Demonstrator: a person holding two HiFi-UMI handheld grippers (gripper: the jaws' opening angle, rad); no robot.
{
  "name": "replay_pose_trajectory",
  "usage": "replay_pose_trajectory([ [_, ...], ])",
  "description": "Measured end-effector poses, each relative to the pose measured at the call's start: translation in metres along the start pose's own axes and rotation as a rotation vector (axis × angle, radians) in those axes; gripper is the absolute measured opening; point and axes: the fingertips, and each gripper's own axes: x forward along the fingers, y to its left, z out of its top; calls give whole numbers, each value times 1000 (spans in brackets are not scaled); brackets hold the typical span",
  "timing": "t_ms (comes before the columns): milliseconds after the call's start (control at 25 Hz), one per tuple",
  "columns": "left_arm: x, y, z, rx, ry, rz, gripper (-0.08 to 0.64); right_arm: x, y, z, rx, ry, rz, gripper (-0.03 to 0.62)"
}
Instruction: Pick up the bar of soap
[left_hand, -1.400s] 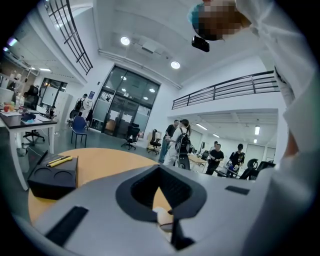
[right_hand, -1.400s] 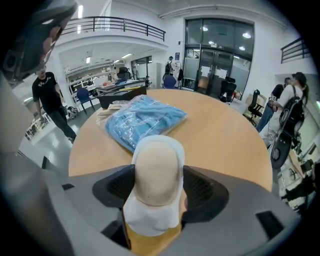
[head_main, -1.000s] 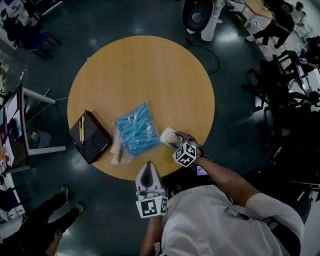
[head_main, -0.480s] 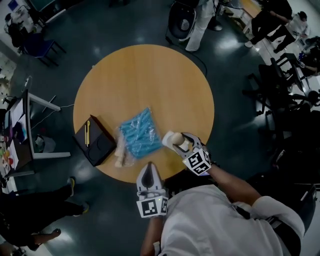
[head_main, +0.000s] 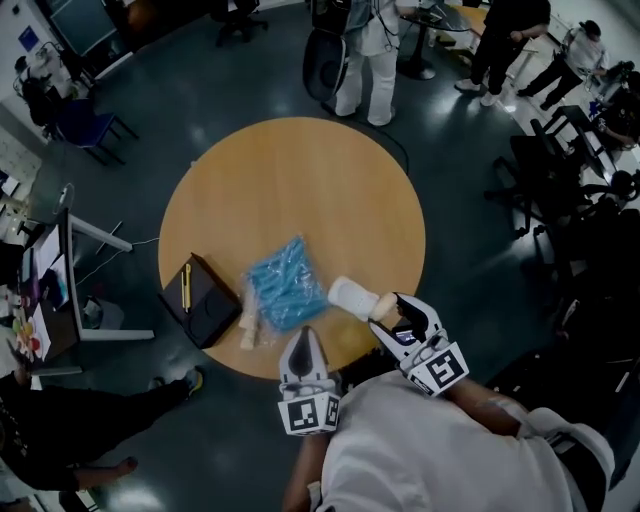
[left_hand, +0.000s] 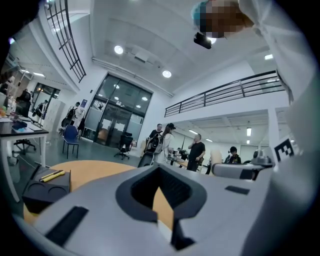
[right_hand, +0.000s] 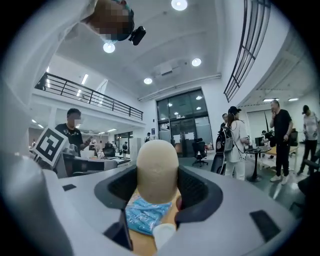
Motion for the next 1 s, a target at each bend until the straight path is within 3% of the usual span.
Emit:
replay_pose_trajectory([
  [1000, -6, -6, 0, -1, -7, -4, 6, -5, 6, 0, 24, -8, 17, 261],
])
